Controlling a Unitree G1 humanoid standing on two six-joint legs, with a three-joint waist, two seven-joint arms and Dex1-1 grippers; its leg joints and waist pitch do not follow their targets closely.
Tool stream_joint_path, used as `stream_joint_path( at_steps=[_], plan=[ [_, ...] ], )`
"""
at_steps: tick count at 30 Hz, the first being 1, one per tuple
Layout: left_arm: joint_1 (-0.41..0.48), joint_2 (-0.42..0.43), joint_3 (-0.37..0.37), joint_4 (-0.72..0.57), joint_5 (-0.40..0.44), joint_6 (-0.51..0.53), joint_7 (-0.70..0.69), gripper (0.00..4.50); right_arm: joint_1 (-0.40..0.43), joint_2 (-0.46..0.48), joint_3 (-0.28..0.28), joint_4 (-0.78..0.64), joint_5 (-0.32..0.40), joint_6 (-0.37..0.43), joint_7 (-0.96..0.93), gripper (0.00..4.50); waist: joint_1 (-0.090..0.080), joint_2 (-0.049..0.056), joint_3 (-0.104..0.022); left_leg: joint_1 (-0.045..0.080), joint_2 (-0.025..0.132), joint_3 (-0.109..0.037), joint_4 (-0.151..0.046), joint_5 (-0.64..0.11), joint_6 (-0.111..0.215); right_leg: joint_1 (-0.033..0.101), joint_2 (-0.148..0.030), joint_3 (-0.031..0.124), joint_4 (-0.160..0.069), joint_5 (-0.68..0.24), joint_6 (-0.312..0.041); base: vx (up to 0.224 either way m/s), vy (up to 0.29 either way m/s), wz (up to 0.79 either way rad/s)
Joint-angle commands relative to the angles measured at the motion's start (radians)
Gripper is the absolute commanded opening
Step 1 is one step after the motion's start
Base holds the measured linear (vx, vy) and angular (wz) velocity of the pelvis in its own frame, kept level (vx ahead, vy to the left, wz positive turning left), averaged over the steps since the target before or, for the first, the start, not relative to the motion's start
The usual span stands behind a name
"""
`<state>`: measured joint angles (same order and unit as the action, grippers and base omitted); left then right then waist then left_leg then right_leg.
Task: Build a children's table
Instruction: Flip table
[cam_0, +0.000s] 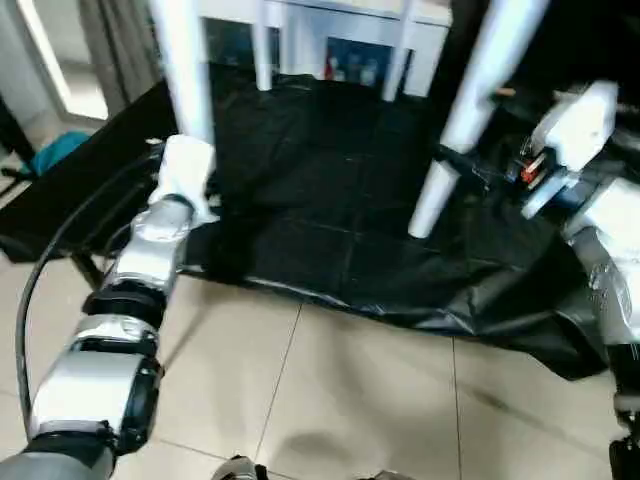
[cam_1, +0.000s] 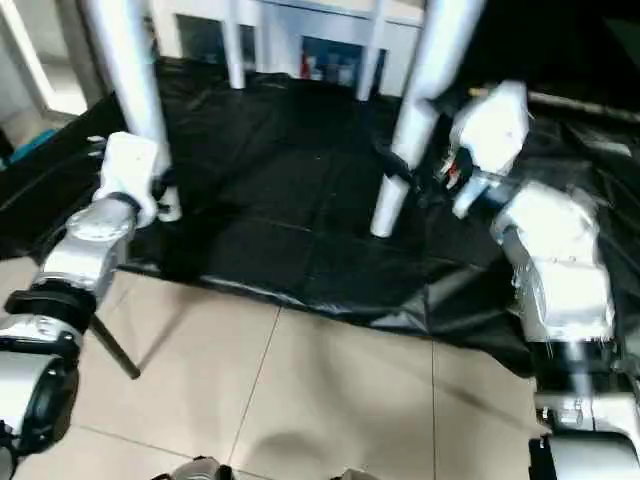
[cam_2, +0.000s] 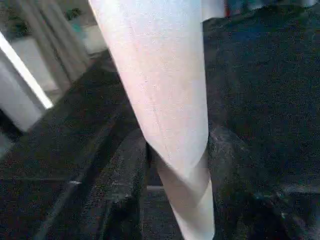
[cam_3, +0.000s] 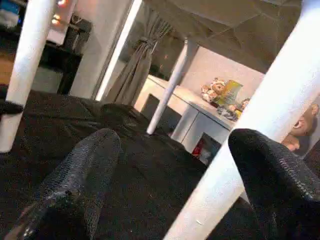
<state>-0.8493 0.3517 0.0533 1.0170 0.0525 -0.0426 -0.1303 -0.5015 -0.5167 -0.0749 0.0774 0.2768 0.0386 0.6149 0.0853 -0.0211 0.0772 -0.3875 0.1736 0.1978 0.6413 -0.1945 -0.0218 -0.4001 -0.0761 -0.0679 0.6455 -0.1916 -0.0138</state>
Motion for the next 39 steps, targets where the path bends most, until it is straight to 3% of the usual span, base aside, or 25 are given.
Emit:
stream_joint_path(
  at_steps=[1,3,6,9,12,13,22,23,24,25,26,27,28,29,30,31,32,33,34,35,36,37,38,39],
  plan=[
    [0.004,0.0,-0.007,0.012,-0.014,-0.017,-0.115,2.1,0.024,0.016,-0.008,-0.039,0.001,0.032,-0.033,3.88,0.009,0.012,-0.083,0.03,0.051,-0.041,-0.087,-0.252,-0.008,0.044,-0.085,0.051,-0.101,-0.267,-0.187,0.0,0.0,0.0],
    [0.001,-0.019,0.024,0.016,-0.073,-0.012,-0.188,2.27,0.046,0.032,-0.013,-0.057,-0.012,0.048,-0.052,3.88,0.016,0.014,-0.084,0.031,0.055,-0.04,-0.091,-0.245,-0.013,0.041,-0.083,0.053,-0.096,-0.234,-0.194,0.0,0.0,0.0],
    [-0.007,-0.006,0.013,0.038,-0.06,-0.016,-0.172,2.51,0.065,0.05,-0.017,-0.067,-0.018,0.059,-0.068,3.88,0.024,0.019,-0.088,0.03,0.058,-0.04,-0.091,-0.233,-0.014,0.04,-0.081,0.052,-0.086,-0.16,-0.215,0.0,0.0,0.0],
    [-0.014,0.024,-0.002,0.065,-0.013,-0.007,-0.104,2.62,0.084,0.05,-0.014,-0.081,-0.012,0.07,-0.086,3.88,0.028,0.019,-0.089,0.03,0.059,-0.041,-0.092,-0.229,-0.016,0.043,-0.081,0.052,-0.082,-0.134,-0.214,0.0,0.0,0.0],
    [-0.01,0.043,0.001,0.068,0.007,0.011,-0.054,2.94,0.098,0.057,-0.019,-0.085,-0.005,0.078,-0.097,3.88,0.026,0.019,-0.089,0.028,0.058,-0.043,-0.094,-0.229,-0.017,0.046,-0.083,0.053,-0.082,-0.14,-0.202,0.0,0.0,0.0],
    [0.001,0.055,0.008,0.054,0.012,0.021,-0.02,3.04,0.104,0.072,-0.03,-0.082,-0.002,0.082,-0.105,3.88,0.024,0.013,-0.087,0.028,0.058,-0.042,-0.094,-0.231,-0.017,0.044,-0.084,0.053,-0.084,-0.146,-0.203,0.0,0.0,0.0],
    [0.092,0.055,0.045,-0.105,-0.031,0.02,-0.033,3.7,0.137,0.092,-0.051,-0.046,-0.021,0.074,-0.161,3.88,0.027,0.021,-0.083,0.033,0.063,-0.041,-0.099,-0.274,-0.039,0.034,-0.085,0.055,-0.09,-0.201,-0.201,0.0,0.0,0.0],
    [0.121,0.051,0.051,-0.154,-0.044,0.015,-0.04,3.73,0.135,0.094,-0.055,-0.027,-0.035,0.08,-0.184,3.88,0.029,0.026,-0.084,0.034,0.063,-0.043,-0.099,-0.272,-0.043,0.034,-0.087,0.054,-0.087,-0.195,-0.203,0.0,0.0,0.0],
    [0.132,0.049,0.053,-0.174,-0.051,0.018,-0.045,3.73,0.133,0.095,-0.055,-0.017,-0.04,0.08,-0.189,3.88,0.027,0.024,-0.083,0.032,0.063,-0.042,-0.1,-0.275,-0.044,0.035,-0.085,0.054,-0.089,-0.193,-0.203,0.0,0.0,0.0],
    [0.173,0.046,0.06,-0.243,-0.071,0.029,-0.057,3.77,0.12,0.101,-0.056,0.024,-0.053,0.082,-0.206,3.88,0.029,0.036,-0.084,0.032,0.062,-0.043,-0.1,-0.282,-0.055,0.034,-0.086,0.054,-0.085,-0.187,-0.209,0.0,0.0,0.0],
    [0.201,0.045,0.065,-0.294,-0.088,0.032,-0.072,3.77,0.1,0.108,-0.054,0.069,-0.066,0.082,-0.225,3.88,0.028,0.04,-0.084,0.033,0.062,-0.043,-0.101,-0.293,-0.057,0.033,-0.085,0.053,-0.088,-0.19,-0.208,0.0,0.0,0.0],
    [0.233,0.039,0.075,-0.355,-0.112,0.045,-0.092,3.77,0.079,0.117,-0.053,0.118,-0.072,0.069,-0.235,3.88,0.023,0.034,-0.086,0.033,0.063,-0.044,-0.101,-0.302,-0.065,0.035,-0.087,0.052,-0.085,-0.185,-0.221,0.0,0.0,0.0],
    [0.282,0.029,0.088,-0.449,-0.155,0.057,-0.121,3.77,0.048,0.132,-0.055,0.186,-0.066,0.052,-0.24,3.88,0.025,0.039,-0.083,0.031,0.056,-0.04,-0.098,-0.306,-0.061,0.034,-0.082,0.053,-0.089,-0.194,-0.219,0.0,0.0,0.0],
    [0.333,0.02,0.093,-0.543,-0.203,0.073,-0.164,3.77,0.017,0.146,-0.058,0.254,-0.057,0.03,-0.237,3.88,0.025,0.039,-0.089,0.031,0.063,-0.046,-0.097,-0.306,-0.066,0.039,-0.095,0.053,-0.081,-0.182,-0.236,0.0,0.0,0.0],
    [0.333,0.02,0.093,-0.543,-0.203,0.073,-0.164,3.77,0.017,0.146,-0.058,0.254,-0.057,0.03,-0.237,3.88,0.022,0.036,-0.083,0.023,0.06,-0.042,-0.098,-0.298,-0.058,0.039,-0.091,0.051,-0.087,-0.191,-0.239,0.0,0.0,0.0],
    [0.387,0.017,0.08,-0.636,-0.248,0.088,-0.221,3.77,-0.024,0.16,-0.062,0.335,-0.044,0.004,-0.217,3.88,0.022,0.035,-0.082,0.028,0.058,-0.037,-0.097,-0.301,-0.055,0.034,-0.085,0.052,-0.09,-0.198,-0.235,0.0,0.0,0.0],
    [0.41,0.016,0.075,-0.675,-0.268,0.095,-0.246,3.77,-0.041,0.165,-0.064,0.369,-0.038,-0.008,-0.207,3.88,0.022,0.035,-0.088,0.021,0.059,-0.041,-0.095,-0.278,-0.047,0.043,-0.092,0.052,-0.08,-0.177,-0.247,0.0,0.0,0.0],
    [0.455,0.013,0.064,-0.752,-0.313,0.12,-0.286,3.77,-0.075,0.171,-0.066,0.434,-0.035,-0.039,-0.188,3.88,0.025,0.036,-0.087,0.02,0.06,-0.038,-0.093,-0.262,-0.04,0.04,-0.091,0.052,-0.079,-0.17,-0.251,0.0,0.0,0.0],
    [0.455,0.013,0.064,-0.752,-0.313,0.12,-0.286,3.77,-0.075,0.171,-0.066,0.434,-0.035,-0.039,-0.188,3.88,0.026,0.038,-0.083,0.022,0.056,-0.033,-0.093,-0.252,-0.029,0.035,-0.08,0.053,-0.084,-0.167,-0.243,0.0,0.0,0.0],
    [0.552,0.011,0.041,-0.921,-0.413,0.188,-0.351,3.77,-0.163,0.187,-0.072,0.591,-0.021,-0.086,-0.112,3.88,0.02,0.036,-0.086,0.014,0.062,-0.038,-0.093,-0.248,-0.026,0.044,-0.091,0.052,-0.073,-0.147,-0.269,0.0,0.0,0.0],
    [0.552,0.011,0.041,-0.921,-0.413,0.188,-0.351,3.77,-0.163,0.187,-0.072,0.591,-0.021,-0.086,-0.112,3.88,0.02,0.036,-0.086,0.014,0.062,-0.038,-0.093,-0.248,-0.026,0.044,-0.091,0.052,-0.073,-0.147,-0.269,0.0,0.0,0.0],
    [0.619,0.022,0.009,-1.024,-0.47,0.235,-0.4,3.77,-0.226,0.192,-0.062,0.705,-0.031,-0.109,-0.051,3.88,0.027,0.035,-0.086,0.024,0.06,-0.031,-0.089,-0.258,-0.02,0.034,-0.083,0.051,-0.077,-0.174,-0.264,0.0,0.0,0.0],
    [0.65,0.028,-0.005,-1.071,-0.493,0.257,-0.417,3.77,-0.251,0.192,-0.056,0.75,-0.04,-0.12,-0.032,3.88,0.027,0.029,-0.081,0.013,0.06,-0.035,-0.097,-0.251,-0.01,0.043,-0.083,0.049,-0.08,-0.192,-0.266,0.0,0.0,0.0],
    [0.664,0.03,-0.011,-1.093,-0.504,0.267,-0.424,3.77,-0.262,0.192,-0.053,0.77,-0.044,-0.125,-0.024,3.88,0.032,0.037,-0.083,0.021,0.063,-0.033,-0.092,-0.256,-0.013,0.036,-0.086,0.05,-0.077,-0.2,-0.269,0.0,0.0,0.0]
  ],
)
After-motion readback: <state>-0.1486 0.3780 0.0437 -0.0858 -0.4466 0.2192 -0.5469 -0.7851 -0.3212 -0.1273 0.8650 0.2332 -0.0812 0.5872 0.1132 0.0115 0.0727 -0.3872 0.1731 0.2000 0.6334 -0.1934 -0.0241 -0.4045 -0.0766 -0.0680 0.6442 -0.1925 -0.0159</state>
